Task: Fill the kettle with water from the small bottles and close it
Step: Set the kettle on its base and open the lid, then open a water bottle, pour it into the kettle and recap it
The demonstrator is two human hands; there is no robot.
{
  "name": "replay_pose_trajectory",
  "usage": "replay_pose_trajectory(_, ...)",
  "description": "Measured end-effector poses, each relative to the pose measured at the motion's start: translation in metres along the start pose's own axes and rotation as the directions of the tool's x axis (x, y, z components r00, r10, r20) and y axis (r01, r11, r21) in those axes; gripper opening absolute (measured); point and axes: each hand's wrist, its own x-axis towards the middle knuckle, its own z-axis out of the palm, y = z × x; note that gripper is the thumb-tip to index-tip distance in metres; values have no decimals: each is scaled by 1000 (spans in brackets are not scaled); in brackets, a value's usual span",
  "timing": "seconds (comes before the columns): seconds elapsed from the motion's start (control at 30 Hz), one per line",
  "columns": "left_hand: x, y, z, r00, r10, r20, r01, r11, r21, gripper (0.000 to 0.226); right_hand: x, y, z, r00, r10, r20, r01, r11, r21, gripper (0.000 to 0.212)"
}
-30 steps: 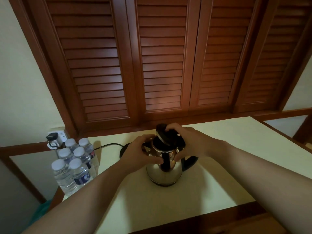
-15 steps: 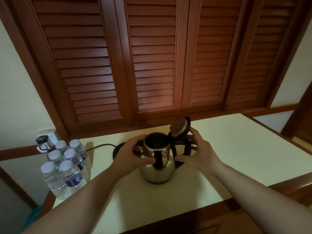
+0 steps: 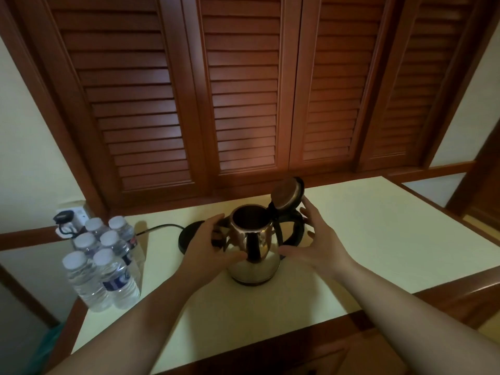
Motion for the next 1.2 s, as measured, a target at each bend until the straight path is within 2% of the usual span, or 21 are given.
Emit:
replay_pose_trajectory(0.1, -14, -9, 1, 998, -38, -56, 35, 998, -46, 104, -23, 4, 14, 984, 61, -169, -63, 998, -10, 116)
replay_pose_trajectory(0.17, -23, -19, 0, 996, -47, -70, 45, 999, -25, 107, -41, 9, 29, 966, -18, -257, -1, 997, -72, 98)
replay_pose_trajectory(0.2, -28, -23, -2, 996, -48, -69, 48, 999, -3, 107, -48, 9, 37, 964, -66, -257, 41, 994, -103, 88)
replay_pose_trajectory(0.3, -39, -27, -10, 996, -41, -74, 44, 998, 43, 95, -57, 1, 60, 984, -119, -136, 99, 985, -144, 69)
replay_pose_trajectory(0.5, -65, -34, -36, 991, 19, -130, -1, 990, 139, 53, -53, -36, 106, 973, -225, 49, 228, 972, -54, 63)
replay_pose_trajectory(0.57, -77, -37, -47, 989, 18, -149, 6, 987, 160, 44, -50, -47, 121, 963, -251, 101, 253, 968, -7, 62)
replay_pose_trajectory(0.67, -102, -47, -66, 985, 42, -165, -1, 970, 243, 36, -45, -60, 148, 940, -279, 198, 290, 956, -31, 61)
replay_pose_trajectory(0.83, -147, -75, -94, 998, -29, -55, 49, 910, 412, 43, -36, -80, 198, 908, -294, 300, 307, 952, 3, 54)
replay_pose_trajectory(0.97, -165, -91, -102, 997, -40, 68, 0, 859, 512, 52, -21, -110, 232, 889, -317, 329, 317, 947, 57, 47)
replay_pose_trajectory(1.1, -169, -93, -101, 998, -52, 38, 26, 867, 497, 53, -5, -150, 253, 872, -361, 331, 351, 932, 93, 46)
replay_pose_trajectory(1.2, -173, -95, -100, 999, -41, 25, 24, 877, 480, 53, 7, -172, 265, 871, -374, 318, 369, 926, 78, 53)
